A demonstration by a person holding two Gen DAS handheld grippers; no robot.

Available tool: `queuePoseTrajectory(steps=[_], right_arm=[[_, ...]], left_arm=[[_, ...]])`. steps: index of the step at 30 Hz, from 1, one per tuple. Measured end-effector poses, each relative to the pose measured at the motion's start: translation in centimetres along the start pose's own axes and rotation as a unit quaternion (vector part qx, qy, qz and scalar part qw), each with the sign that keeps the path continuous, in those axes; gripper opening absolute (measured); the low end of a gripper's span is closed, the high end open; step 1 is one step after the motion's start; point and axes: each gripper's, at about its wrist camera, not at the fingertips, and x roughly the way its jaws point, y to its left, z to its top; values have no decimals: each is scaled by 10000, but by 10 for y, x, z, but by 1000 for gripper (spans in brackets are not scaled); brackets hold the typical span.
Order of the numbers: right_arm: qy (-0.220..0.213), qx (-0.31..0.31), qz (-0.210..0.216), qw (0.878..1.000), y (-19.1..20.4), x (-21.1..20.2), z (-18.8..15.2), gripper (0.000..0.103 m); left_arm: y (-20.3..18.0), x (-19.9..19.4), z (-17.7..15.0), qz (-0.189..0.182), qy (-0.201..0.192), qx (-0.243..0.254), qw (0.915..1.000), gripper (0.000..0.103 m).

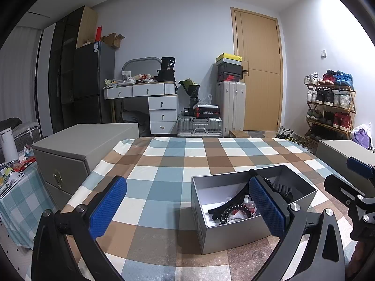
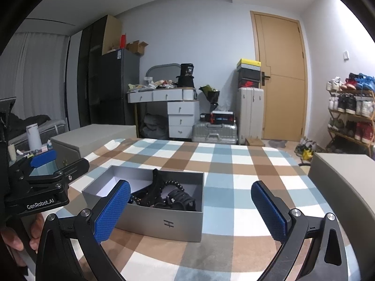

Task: Organize jewelry

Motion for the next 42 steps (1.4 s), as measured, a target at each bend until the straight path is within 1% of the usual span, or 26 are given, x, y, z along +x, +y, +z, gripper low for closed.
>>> queuePoseTrajectory(steps=[22,28,42], right_arm=[[5,6,2,10000,0,0,1,103],[5,7,1,10000,0,0,1,103],[5,8,0,10000,0,0,1,103]], left_arm=[[0,1,-1,0,1,-4,10000,102],[-5,1,-2,-81,13,28,10000,102],[-6,0,-1,-64,14,17,10000,102]])
